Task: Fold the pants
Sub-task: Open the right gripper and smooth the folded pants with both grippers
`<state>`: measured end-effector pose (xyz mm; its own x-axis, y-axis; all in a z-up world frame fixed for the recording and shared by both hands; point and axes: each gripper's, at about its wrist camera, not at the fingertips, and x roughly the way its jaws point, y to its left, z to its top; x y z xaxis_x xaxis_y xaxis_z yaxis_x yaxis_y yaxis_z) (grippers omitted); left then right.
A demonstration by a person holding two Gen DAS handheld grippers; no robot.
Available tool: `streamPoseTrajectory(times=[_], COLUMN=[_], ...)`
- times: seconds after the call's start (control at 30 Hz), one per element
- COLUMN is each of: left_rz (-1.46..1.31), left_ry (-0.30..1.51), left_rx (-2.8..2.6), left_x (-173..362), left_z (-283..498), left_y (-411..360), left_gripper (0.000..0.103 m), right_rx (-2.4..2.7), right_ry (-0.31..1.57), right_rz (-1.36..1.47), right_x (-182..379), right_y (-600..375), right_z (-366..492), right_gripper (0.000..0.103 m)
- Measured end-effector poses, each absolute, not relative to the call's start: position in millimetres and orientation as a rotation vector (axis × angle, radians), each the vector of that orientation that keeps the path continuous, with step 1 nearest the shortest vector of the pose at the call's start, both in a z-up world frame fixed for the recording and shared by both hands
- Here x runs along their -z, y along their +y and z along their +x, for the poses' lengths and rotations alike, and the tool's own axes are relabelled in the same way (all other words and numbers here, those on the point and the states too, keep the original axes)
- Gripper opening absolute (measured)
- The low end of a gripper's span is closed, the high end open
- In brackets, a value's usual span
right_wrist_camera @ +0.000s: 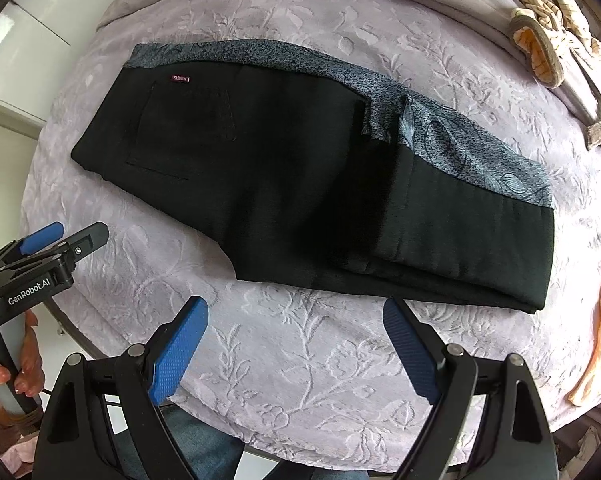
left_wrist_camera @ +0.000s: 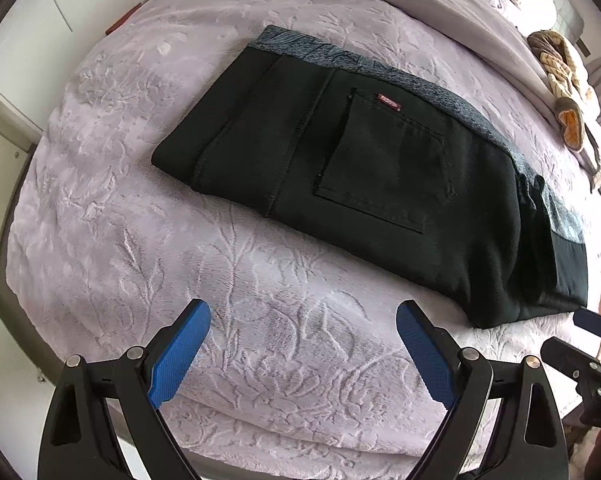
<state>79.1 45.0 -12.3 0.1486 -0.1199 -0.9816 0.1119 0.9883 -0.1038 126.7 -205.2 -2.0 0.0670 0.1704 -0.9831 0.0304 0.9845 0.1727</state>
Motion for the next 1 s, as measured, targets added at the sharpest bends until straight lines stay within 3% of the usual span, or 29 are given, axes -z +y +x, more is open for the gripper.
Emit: streamPoseTrajectory(times=[0.27,0.67,1.0], left_rz=[-0.047,-0.54,-0.661], left_ry=[1.399,1.377,1.313], left_rx=[0.161,0.297,0.262], left_x=[14.1,65.0,81.5], left_z=[98.2,133.8,159.8], left_y=[66.4,120.2,122.0], left_gripper=[0.095,0.095,0.095], right_rx=[-0.117,-0.129,-0.134], right_ry=[1.513,1.542,1.546], right_rz=[0.158,0.21,0.256], right_x=[7.8,28.5,40.9], right_y=[-198.2,-194.0,-195.5], right_z=[129.5,128.9,125.9], right_gripper=[0.091,0.091,0.091])
